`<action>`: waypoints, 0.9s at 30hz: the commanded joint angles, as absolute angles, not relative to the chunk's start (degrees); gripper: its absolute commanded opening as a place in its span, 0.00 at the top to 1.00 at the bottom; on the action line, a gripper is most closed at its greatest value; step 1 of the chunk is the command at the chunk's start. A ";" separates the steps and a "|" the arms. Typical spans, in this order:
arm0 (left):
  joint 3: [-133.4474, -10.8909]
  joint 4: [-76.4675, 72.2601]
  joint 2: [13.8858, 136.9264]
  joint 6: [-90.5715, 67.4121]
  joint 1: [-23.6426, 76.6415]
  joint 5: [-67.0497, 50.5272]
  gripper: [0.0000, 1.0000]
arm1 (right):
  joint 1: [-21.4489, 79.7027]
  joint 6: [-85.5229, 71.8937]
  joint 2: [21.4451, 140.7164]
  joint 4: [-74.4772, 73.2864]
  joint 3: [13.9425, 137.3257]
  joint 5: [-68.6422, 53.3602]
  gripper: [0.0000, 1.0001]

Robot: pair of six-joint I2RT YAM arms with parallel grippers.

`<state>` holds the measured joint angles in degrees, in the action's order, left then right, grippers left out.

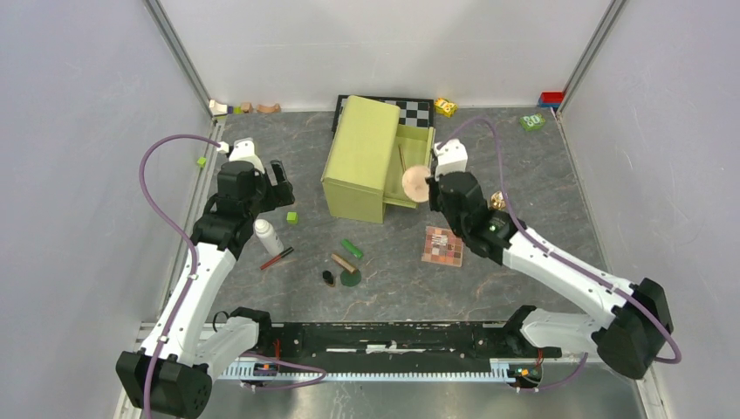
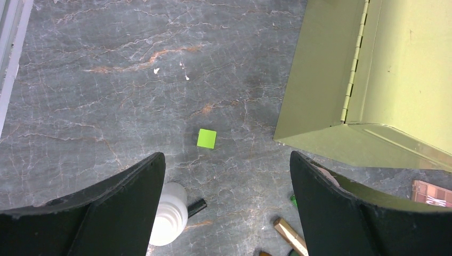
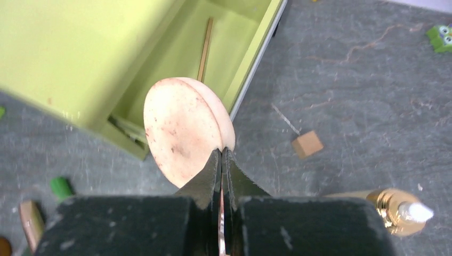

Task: Organize the makeup
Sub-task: Place the makeup tool in the drawer.

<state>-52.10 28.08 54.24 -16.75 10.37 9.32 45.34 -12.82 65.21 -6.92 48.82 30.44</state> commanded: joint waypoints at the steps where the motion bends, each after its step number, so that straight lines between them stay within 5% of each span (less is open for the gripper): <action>1: -52.56 25.58 53.99 -13.28 10.56 9.26 0.08 | 41.90 -12.19 71.20 -5.94 58.14 29.19 1.00; 9: -52.21 25.76 52.83 -12.74 10.55 10.55 0.07 | 38.56 -12.72 85.23 -14.22 73.66 29.58 1.00; 27: -52.38 25.71 53.04 -12.66 10.55 9.97 0.07 | 38.23 -14.02 95.87 -20.05 82.26 20.11 1.00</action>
